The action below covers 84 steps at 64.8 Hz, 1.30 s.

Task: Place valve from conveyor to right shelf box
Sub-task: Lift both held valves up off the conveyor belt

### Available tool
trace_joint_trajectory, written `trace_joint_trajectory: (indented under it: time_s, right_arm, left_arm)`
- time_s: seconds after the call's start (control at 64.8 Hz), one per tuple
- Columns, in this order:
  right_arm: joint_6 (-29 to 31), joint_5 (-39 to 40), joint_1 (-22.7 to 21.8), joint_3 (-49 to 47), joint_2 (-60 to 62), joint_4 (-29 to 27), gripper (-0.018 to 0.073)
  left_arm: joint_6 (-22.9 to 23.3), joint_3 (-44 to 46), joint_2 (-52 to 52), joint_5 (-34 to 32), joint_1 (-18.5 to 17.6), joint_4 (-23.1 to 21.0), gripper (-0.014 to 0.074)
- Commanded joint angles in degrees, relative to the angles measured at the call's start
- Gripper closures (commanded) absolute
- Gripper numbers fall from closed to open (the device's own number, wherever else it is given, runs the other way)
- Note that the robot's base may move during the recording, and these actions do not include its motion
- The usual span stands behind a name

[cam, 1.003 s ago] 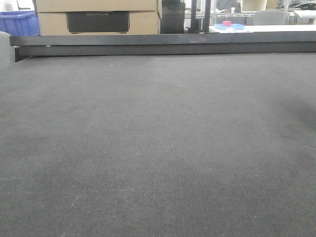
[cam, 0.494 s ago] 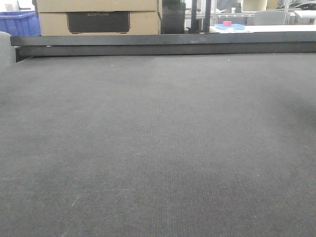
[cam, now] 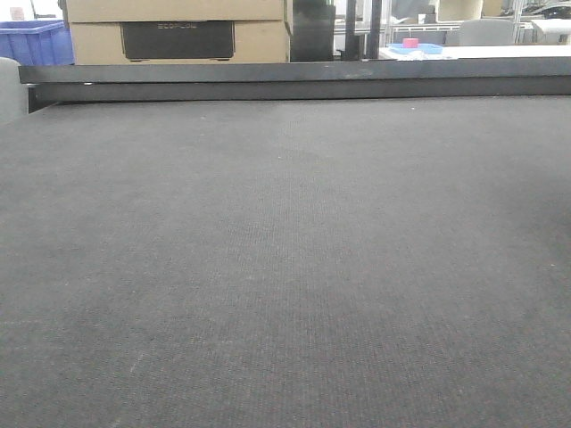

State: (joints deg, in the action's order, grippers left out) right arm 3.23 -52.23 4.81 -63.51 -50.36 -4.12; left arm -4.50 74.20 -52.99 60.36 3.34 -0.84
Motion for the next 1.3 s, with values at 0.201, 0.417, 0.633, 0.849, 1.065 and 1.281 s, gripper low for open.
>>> trace_joint_trajectory:
  time_s: [0.201, 0.417, 0.633, 0.849, 1.065, 1.281]
  right_arm:
    - [0.05, 2.70, -0.11, -0.52, 7.78, 0.34, 0.0712]
    - [0.05, 4.04, -0.11, -0.52, 8.30, 0.34, 0.0712]
    - [0.05, 4.34, -0.11, -0.52, 8.30, 0.34, 0.0712]
    - [0.05, 4.48, -0.11, -0.52, 8.30, 0.34, 0.0712]
    - [0.05, 4.72, -0.11, -0.52, 8.30, 0.34, 0.0712]
    - [0.05, 4.72, -0.11, -0.52, 8.30, 0.34, 0.0712]
  left_arm:
    - [0.40, -4.24, 8.27, -6.87, -0.42, -0.26, 0.0708]
    - [0.40, -4.22, 8.53, -5.90, -0.42, -0.11, 0.0708]
    - [0.40, -4.22, 8.50, -6.15, -0.42, -0.11, 0.0708]
    - [0.40, -4.22, 8.50, -6.15, -0.42, -0.11, 0.0708]
    - [0.40, -4.22, 8.50, -6.15, -0.42, -0.11, 0.0708]
    - [0.40, -4.22, 8.50, -6.15, -0.42, -0.11, 0.0708]
